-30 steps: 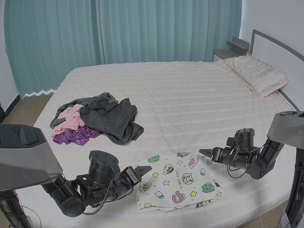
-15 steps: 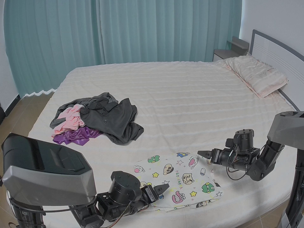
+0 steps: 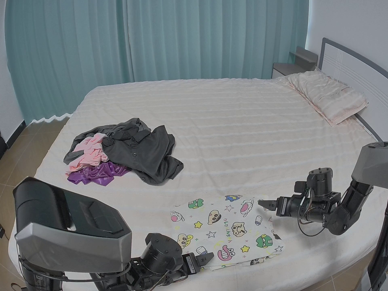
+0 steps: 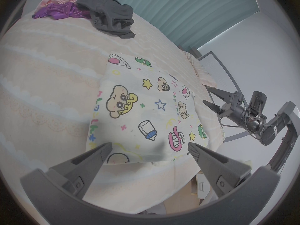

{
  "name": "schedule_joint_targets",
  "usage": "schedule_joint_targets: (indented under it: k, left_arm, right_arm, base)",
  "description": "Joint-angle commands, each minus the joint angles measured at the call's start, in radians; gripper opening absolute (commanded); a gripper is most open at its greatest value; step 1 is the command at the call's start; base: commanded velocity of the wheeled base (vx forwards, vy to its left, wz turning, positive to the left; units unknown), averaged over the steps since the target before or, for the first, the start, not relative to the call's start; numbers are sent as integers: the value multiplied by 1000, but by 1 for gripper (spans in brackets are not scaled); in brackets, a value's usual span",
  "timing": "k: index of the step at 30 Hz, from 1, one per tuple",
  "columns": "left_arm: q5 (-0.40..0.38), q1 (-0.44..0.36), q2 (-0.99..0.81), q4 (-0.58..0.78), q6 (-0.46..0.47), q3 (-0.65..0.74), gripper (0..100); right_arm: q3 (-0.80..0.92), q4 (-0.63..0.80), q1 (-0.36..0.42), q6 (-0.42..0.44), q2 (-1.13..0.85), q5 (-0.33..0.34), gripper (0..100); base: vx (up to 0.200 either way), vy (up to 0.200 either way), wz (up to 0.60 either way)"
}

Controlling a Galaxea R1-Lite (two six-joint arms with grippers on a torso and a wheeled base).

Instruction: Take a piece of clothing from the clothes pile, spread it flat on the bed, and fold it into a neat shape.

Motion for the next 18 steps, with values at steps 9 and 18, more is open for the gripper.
schedule_joint_targets:
  k: [9, 18]
  left_arm:
    - [-9, 44, -87, -133, -76, 92, 100]
    - [-12, 102, -122, -150, -142, 109, 100]
  right_arm:
    - [217, 4, 12, -138, -79, 97, 100]
    - [246, 10, 6, -261, 4, 42, 100]
  base:
    - [0, 0, 0]
    - [0, 0, 0]
